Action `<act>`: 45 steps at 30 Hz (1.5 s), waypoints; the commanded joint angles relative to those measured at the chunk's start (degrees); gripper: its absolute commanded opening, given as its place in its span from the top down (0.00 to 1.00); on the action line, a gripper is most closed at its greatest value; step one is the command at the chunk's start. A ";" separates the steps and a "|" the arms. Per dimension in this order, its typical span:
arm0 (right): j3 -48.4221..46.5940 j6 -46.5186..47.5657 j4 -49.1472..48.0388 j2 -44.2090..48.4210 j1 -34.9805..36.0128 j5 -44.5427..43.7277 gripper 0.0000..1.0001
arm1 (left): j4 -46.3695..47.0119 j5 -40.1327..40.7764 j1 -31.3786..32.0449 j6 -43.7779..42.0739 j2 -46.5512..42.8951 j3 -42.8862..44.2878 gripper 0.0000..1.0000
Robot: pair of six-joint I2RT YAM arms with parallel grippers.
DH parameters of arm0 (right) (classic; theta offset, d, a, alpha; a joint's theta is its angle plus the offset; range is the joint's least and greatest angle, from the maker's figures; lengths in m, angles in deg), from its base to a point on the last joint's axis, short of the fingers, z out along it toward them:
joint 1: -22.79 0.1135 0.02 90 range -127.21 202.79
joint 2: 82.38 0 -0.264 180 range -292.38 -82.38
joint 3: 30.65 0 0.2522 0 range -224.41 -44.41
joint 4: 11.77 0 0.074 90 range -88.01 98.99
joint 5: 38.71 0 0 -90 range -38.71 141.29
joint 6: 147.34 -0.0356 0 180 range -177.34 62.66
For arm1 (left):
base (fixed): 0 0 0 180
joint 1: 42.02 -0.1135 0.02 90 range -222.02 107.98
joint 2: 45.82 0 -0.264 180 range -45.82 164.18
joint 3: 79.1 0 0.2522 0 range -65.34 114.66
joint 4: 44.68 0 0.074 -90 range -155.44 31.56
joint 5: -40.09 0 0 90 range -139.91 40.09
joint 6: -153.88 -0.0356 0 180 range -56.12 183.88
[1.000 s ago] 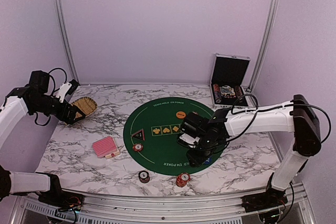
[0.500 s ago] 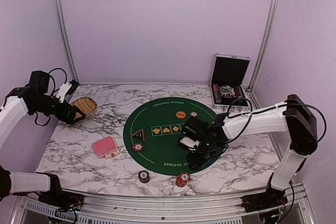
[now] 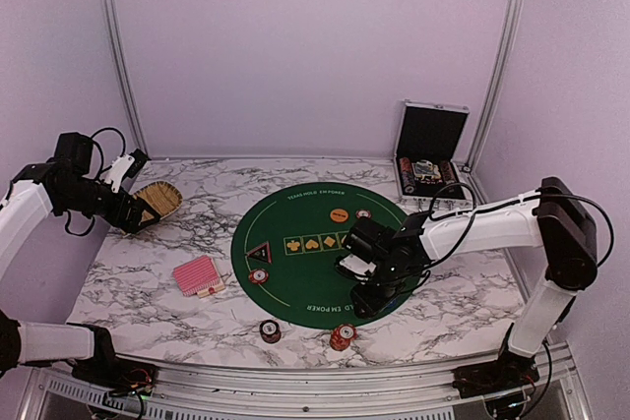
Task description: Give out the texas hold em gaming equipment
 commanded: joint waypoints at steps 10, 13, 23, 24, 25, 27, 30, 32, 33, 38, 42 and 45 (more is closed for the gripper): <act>-5.98 0.55 3.08 2.09 -1.10 -5.24 0.39 | -1.39 -0.10 -0.32 -0.43 -0.24 2.36 0.01; -10.74 0.64 4.97 2.79 -0.99 -5.21 0.41 | -1.46 -0.13 -0.28 -0.40 0.00 2.45 0.01; -27.75 1.94 9.40 -5.51 11.29 -1.97 0.29 | -1.46 0.35 -0.33 -0.20 -0.08 2.37 0.01; -29.21 2.36 9.64 -7.10 12.65 -1.54 0.27 | -1.40 0.38 -0.33 -0.20 -0.01 2.36 0.01; -30.79 2.78 10.12 -8.69 13.87 -1.13 0.25 | -1.39 0.31 -0.32 -0.22 0.02 2.36 0.01; -33.64 3.71 11.12 -11.60 15.91 -0.63 0.22 | -1.44 0.35 -0.33 -0.11 0.03 2.36 0.01; -37.14 4.84 12.05 -15.14 18.14 -0.34 0.20 | -1.44 0.40 -0.33 -0.08 -0.15 2.45 0.01; -38.54 5.26 12.09 -16.92 19.01 0.01 0.20 | -1.47 0.46 -0.33 -0.21 -0.35 2.32 0.01; -39.17 5.42 12.08 -17.72 19.30 0.12 0.20 | -1.36 0.47 -0.33 -0.22 -0.40 2.27 0.01; -41.73 5.98 12.02 -21.16 19.86 0.38 0.19 | -1.46 0.47 -0.33 -0.24 -0.57 2.02 0.01; -42.97 6.24 11.62 -22.63 19.83 0.83 0.20 | -1.47 0.71 -0.33 -0.39 -0.75 1.92 0.01; -43.67 6.51 11.62 -23.76 19.83 0.92 0.21 | -1.47 0.69 -0.33 -0.52 -0.84 1.84 0.01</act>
